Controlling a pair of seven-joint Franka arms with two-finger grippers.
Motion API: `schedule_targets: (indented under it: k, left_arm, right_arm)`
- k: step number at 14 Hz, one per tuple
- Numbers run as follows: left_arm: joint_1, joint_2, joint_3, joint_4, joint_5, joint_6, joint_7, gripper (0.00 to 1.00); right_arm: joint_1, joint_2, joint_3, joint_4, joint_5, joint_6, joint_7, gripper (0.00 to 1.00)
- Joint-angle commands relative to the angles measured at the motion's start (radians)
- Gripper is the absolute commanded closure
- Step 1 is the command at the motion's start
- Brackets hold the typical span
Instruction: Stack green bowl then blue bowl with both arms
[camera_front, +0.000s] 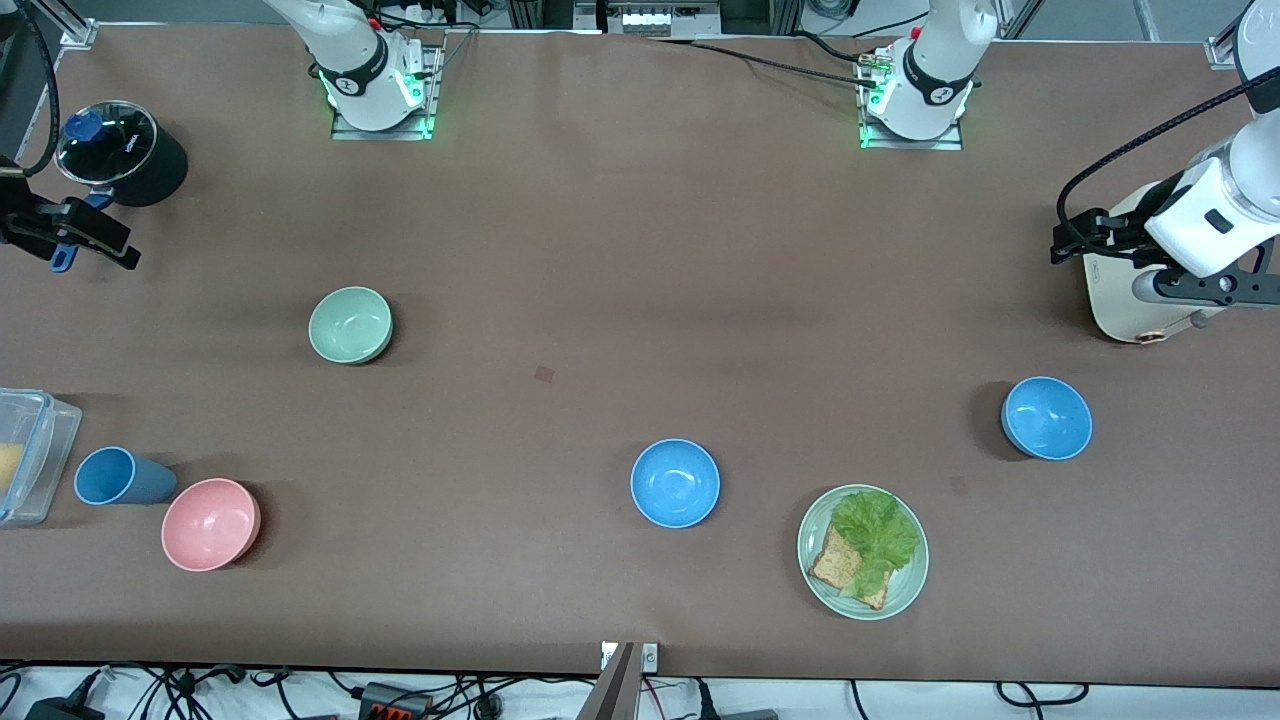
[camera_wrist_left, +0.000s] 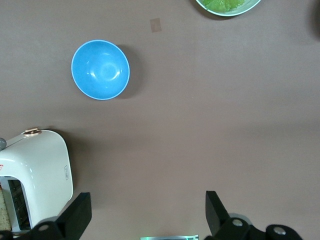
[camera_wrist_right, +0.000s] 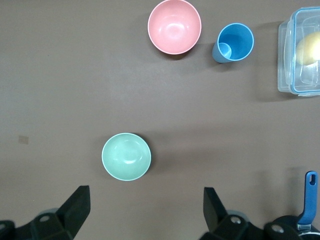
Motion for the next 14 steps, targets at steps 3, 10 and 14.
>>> schedule_targets:
  k: [3,10,14]
  left_arm:
    - [-0.002,-0.017,0.005,-0.012,-0.007,-0.004,0.010,0.00]
    - [-0.002,-0.009,0.013,-0.010,-0.007,-0.018,0.009,0.00]
    - [0.050,0.022,0.016,-0.012,-0.006,-0.018,0.015,0.00]
  right_arm:
    - [0.004,-0.018,0.009,-0.001,-0.013,-0.025,-0.014,0.00]
    - [0.004,0.022,0.011,-0.011,-0.014,-0.014,-0.015,0.00]
    - [0.002,0.118,0.011,0.002,-0.011,0.004,-0.014,0.00]
